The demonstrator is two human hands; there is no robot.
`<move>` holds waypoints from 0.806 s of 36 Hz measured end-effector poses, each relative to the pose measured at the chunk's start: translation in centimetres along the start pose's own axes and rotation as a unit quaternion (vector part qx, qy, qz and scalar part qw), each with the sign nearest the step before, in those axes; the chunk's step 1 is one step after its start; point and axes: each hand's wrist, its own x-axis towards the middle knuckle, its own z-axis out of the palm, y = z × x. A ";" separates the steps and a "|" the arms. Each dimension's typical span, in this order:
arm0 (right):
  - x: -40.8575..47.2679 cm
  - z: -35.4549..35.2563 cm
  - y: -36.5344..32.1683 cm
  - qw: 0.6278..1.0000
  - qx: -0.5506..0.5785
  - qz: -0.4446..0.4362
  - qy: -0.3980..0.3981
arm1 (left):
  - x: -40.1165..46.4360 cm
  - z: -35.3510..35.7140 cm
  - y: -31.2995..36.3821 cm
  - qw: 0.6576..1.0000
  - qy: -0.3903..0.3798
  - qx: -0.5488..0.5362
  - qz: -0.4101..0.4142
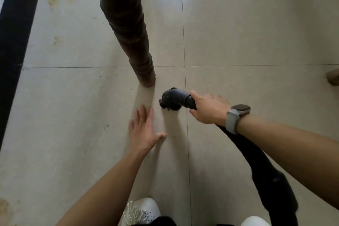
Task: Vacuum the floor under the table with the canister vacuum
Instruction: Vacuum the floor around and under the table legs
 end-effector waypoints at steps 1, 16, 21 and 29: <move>0.7 -0.6 -0.2 1.000 0.000 0.007 0.013 | 0.0 -0.1 -0.3 1.000 -0.004 0.005 -0.005; 0.0 -1.1 -0.8 0.997 0.042 -0.009 -0.065 | -0.1 -0.9 -1.3 0.998 -0.024 0.047 0.027; -1.4 -0.3 -1.9 0.993 0.031 -0.026 -0.110 | -0.1 -0.9 -1.1 0.999 -0.030 0.038 0.021; 0.9 -1.9 -0.5 0.991 0.109 0.005 -0.078 | -0.1 -1.0 -1.2 0.999 -0.030 0.029 0.024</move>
